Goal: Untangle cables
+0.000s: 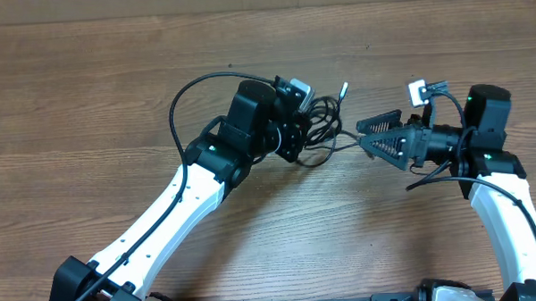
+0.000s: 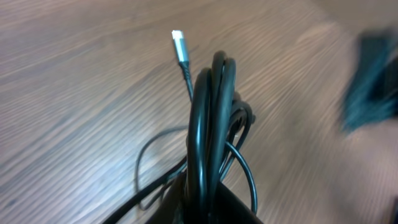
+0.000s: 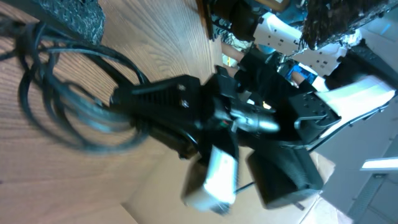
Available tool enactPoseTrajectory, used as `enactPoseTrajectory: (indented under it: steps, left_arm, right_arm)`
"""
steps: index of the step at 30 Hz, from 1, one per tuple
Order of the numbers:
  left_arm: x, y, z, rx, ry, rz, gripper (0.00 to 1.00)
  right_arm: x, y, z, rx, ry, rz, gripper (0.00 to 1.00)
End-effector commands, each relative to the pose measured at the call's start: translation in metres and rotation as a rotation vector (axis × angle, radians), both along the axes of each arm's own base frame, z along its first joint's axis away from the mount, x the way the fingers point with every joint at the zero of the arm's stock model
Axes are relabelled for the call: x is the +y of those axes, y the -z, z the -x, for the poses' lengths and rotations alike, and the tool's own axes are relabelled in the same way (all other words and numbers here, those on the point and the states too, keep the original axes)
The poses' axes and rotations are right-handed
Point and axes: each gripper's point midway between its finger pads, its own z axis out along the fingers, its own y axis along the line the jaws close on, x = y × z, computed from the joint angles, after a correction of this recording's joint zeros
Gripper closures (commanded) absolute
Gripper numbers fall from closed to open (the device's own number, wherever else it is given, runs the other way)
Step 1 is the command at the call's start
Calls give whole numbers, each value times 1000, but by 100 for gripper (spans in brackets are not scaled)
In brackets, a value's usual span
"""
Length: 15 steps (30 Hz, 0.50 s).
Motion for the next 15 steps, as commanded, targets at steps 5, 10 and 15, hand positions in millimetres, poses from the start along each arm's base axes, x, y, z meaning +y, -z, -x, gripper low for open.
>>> enactPoseTrajectory:
  steps: [5, 10, 15]
  left_arm:
    - [-30, -31, 28, 98, 176, 218, 96]
    - [-29, -22, 42, 175, 209, 207, 96]
    - [-26, -13, 51, 212, 230, 178, 96]
  right_arm:
    - [20, 20, -15, -10, 65, 134, 0]
    - [13, 37, -33, 5, 183, 241, 1]
    - [5, 48, -43, 24, 257, 304, 7]
